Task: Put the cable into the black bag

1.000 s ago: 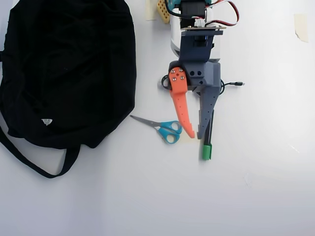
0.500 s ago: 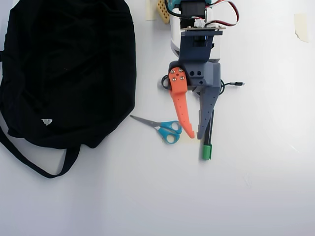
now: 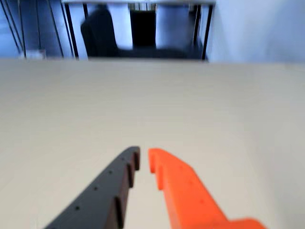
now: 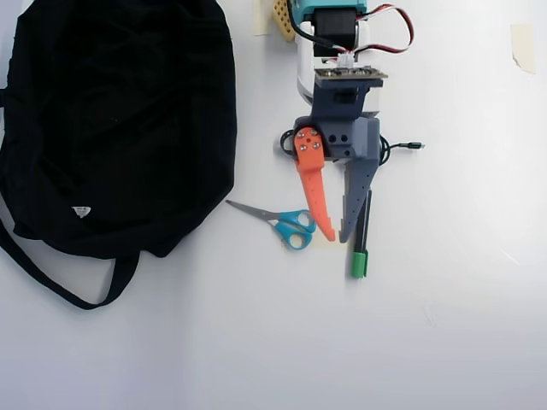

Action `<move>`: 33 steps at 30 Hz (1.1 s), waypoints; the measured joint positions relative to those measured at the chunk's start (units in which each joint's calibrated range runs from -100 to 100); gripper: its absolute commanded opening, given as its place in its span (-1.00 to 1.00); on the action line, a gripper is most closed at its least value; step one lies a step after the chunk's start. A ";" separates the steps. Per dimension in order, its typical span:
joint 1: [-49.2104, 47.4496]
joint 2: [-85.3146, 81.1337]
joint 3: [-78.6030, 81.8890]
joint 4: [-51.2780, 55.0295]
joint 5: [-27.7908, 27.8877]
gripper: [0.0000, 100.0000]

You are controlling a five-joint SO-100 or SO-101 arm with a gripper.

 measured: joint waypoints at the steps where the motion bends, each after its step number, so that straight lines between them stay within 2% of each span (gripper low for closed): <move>1: 0.00 0.00 0.00 1.37 0.00 -0.96; 20: -3.38 -0.42 -4.64 43.80 0.00 -0.96; 33: -12.12 -0.83 -5.66 62.34 -2.34 -0.96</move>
